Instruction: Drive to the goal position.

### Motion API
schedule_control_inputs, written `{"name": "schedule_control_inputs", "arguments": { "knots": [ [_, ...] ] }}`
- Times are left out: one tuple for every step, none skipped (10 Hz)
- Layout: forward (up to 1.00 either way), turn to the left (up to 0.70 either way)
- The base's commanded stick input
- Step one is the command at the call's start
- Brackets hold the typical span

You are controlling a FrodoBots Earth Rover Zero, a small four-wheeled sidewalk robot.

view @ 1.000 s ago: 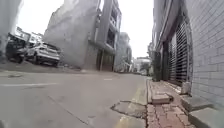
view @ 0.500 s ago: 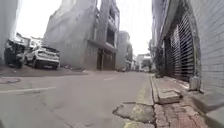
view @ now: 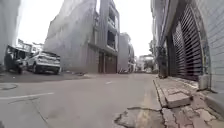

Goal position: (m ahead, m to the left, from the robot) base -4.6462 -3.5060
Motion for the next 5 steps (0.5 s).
{"name": "schedule_control_inputs", "arguments": {
  "knots": [
    [0.5,-0.5],
    [0.5,-0.5],
    [0.5,-0.5],
    [0.5,-0.5],
    [0.5,-0.5]
  ]
}}
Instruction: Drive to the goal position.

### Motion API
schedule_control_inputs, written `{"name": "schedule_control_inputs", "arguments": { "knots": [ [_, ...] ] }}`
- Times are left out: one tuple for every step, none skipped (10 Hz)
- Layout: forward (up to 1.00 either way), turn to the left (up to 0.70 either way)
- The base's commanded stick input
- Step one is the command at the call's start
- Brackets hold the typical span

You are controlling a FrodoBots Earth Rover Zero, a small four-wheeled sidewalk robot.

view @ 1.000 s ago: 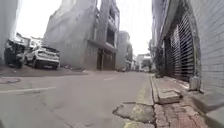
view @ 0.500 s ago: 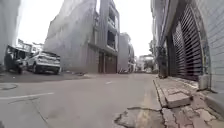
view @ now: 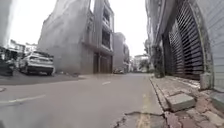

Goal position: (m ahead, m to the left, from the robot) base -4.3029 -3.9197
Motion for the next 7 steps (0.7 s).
{"name": "schedule_control_inputs", "arguments": {
  "knots": [
    [0.5,-0.5],
    [0.5,-0.5],
    [0.5,-0.25],
    [0.5,-0.05],
    [0.5,0.0],
    [0.5,0.0],
    [0.5,0.0]
  ]
}}
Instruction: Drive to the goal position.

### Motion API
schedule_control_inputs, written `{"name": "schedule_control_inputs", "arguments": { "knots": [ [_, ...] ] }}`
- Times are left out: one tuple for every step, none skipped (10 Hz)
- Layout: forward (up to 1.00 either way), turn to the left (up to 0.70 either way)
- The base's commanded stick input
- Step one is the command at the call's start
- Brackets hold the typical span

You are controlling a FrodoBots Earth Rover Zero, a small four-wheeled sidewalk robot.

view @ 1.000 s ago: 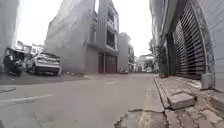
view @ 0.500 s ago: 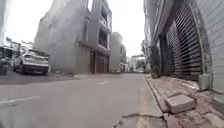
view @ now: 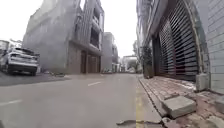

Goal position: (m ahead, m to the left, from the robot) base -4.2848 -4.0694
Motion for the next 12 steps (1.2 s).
{"name": "schedule_control_inputs", "arguments": {
  "knots": [
    [0.5,0.0],
    [0.5,0.0],
    [0.5,0.0],
    [0.5,0.0],
    [0.5,0.0],
    [0.5,0.0],
    [0.5,0.0],
    [0.5,0.0],
    [0.5,-0.13],
    [0.5,-0.4],
    [0.5,-0.5],
    [0.5,-0.5]
  ]
}}
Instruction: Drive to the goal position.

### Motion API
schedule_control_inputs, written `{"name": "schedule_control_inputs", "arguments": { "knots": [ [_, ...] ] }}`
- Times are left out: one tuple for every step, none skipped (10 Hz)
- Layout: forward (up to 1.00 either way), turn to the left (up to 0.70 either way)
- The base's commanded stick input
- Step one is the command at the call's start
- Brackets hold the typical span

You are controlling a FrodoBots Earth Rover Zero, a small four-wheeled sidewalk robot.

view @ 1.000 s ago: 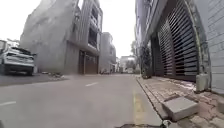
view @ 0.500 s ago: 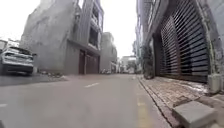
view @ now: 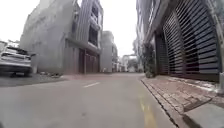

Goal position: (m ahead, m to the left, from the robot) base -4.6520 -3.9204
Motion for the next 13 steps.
{"name": "schedule_control_inputs", "arguments": {
  "knots": [
    [0.5,-0.5],
    [0.5,-0.5],
    [0.5,-0.5],
    [0.5,-0.49],
    [0.5,-0.31],
    [0.5,-0.01],
    [0.5,0.0],
    [0.5,0.0],
    [0.5,0.0],
    [0.5,0.0],
    [0.5,0.0],
    [0.5,0.0],
    [0.5,0.0]
  ]
}}
